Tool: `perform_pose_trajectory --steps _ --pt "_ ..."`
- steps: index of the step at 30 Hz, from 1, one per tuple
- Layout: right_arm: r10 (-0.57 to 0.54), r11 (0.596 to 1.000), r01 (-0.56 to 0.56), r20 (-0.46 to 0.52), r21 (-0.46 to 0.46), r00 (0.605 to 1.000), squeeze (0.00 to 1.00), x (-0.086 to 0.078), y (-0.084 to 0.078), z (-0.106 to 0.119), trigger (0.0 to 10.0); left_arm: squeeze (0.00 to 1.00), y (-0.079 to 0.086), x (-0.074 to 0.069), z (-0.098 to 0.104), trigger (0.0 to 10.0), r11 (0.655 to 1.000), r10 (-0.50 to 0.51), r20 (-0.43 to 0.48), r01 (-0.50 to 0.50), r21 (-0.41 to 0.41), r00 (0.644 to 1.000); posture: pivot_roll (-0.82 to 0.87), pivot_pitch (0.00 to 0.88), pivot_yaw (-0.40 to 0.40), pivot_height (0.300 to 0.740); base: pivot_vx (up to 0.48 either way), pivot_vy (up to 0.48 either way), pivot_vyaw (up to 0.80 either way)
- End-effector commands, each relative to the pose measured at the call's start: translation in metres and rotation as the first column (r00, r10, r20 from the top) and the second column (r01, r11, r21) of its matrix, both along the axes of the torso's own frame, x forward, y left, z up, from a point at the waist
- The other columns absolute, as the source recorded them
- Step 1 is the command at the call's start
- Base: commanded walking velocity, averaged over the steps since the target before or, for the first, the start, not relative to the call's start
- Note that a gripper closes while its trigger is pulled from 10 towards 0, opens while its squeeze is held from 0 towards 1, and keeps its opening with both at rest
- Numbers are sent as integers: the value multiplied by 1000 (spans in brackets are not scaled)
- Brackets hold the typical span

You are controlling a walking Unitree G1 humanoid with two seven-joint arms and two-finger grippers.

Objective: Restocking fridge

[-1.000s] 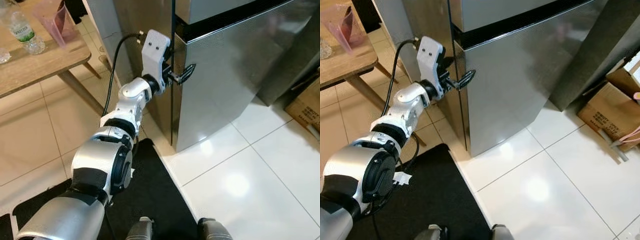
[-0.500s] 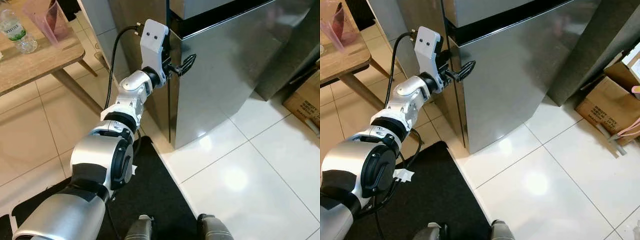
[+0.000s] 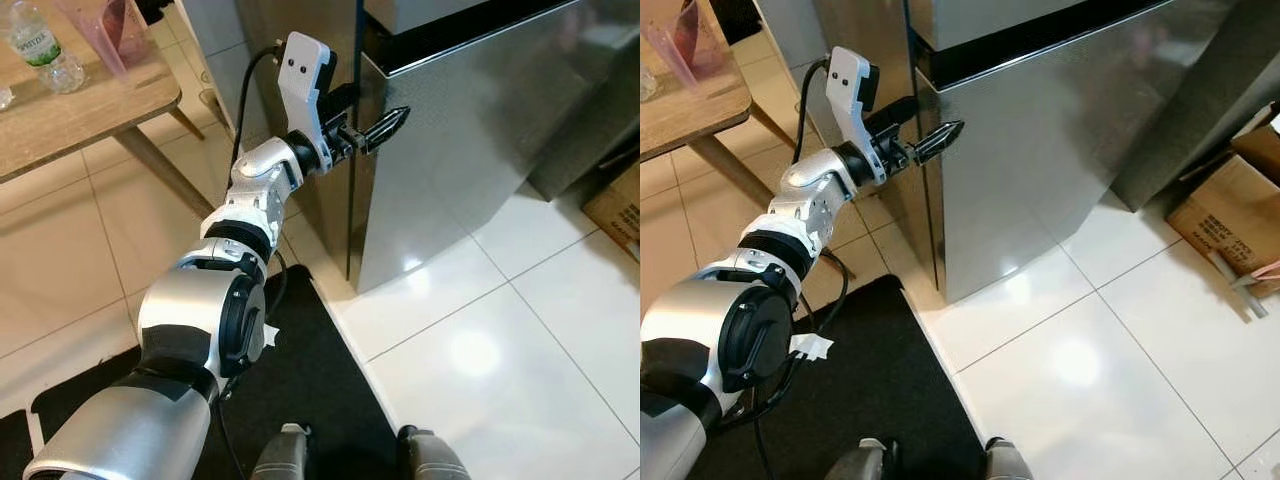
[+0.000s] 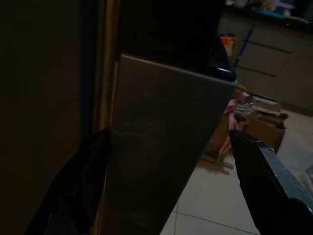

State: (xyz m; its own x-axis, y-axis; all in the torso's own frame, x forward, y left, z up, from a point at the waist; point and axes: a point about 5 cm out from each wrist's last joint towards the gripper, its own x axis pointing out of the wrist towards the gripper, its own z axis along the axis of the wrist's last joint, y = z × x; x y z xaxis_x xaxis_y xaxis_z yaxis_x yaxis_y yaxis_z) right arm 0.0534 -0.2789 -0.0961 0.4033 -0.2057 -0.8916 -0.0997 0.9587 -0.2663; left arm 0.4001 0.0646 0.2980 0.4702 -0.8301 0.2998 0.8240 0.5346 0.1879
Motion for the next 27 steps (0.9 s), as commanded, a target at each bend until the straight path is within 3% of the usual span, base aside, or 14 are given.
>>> perform_pose_trajectory --steps 1,27 --pt "-40 999 40 -42 -3 998 0 -17 1 -3 10000 0 -36 -13 -12 10000 978 -196 -6 196 78 981 -240 386 69 740 0 0 0" --pt "-54 999 54 -23 -1 998 0 -8 3 -3 10000 0 -56 -28 -13 10000 915 -392 35 385 123 919 -229 358 86 740 0 0 0"
